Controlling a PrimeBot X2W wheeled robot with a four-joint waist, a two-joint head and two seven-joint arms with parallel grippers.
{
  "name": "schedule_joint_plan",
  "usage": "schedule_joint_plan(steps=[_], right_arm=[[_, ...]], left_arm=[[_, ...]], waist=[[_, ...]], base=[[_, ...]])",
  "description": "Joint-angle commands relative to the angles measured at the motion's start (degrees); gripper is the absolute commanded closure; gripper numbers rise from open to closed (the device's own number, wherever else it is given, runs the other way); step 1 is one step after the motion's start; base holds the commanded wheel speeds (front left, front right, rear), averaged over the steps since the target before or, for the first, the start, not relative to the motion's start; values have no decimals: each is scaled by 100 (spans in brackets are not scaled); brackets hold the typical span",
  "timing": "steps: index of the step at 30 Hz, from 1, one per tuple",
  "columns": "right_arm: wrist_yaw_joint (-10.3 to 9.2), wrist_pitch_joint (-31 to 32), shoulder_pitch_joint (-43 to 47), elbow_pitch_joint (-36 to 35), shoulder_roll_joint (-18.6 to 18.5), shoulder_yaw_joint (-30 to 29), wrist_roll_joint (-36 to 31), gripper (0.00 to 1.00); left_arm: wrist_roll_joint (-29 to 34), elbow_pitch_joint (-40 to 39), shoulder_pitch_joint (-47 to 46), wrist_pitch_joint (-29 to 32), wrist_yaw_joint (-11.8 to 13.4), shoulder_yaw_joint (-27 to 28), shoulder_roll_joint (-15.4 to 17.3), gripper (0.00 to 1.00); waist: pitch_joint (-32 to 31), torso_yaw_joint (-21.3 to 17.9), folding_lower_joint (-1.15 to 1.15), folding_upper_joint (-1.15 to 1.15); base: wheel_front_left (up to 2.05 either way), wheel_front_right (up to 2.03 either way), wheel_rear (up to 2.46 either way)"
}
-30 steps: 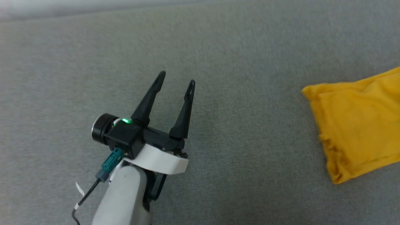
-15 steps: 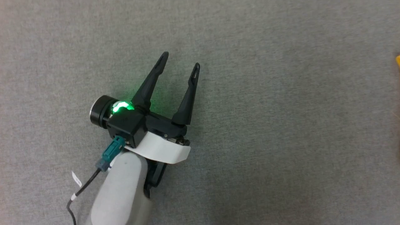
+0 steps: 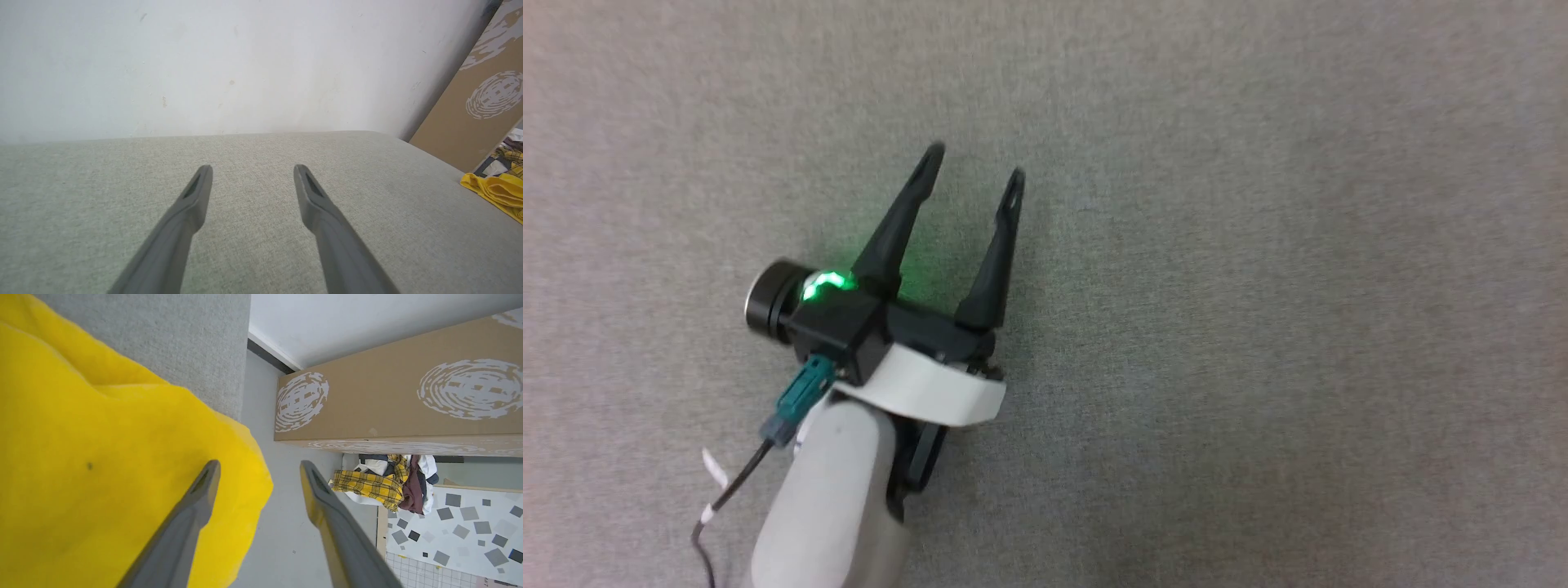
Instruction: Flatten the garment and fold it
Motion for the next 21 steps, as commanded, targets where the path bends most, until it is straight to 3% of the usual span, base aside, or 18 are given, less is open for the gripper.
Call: schedule_joint_plan(steps=[1,5,11,18,21], right_arm=[[-13,-49,-136,-30,37,-9,-16,0],[-13,-224,-369,-407,227,62,85,0],[-13,-507,-623,-1423,889,148,330,0],[-13,-708,-268,-2544,2095,16,686,0],[-13,-811,64,-2862,2591,27,754,0]], left_arm=[[-36,20,107,-27,-38,39,21,0],[-95,23,410,-27,-37,239,-4,0],[-149,-2,920,-27,111,655,-28,0],[-299,-3,1501,-27,483,1044,-39,0],[-311,-40,1748,-27,514,1152,-40,0]], waist=[[-471,-100,0,0],[-1066,-144,0,0],[-1926,-77,0,0],[-2597,82,0,0],[-2759,147,0,0]], base=[[0,0,0],[0,0,0],[0,0,0],[0,0,0],[0,0,0]])
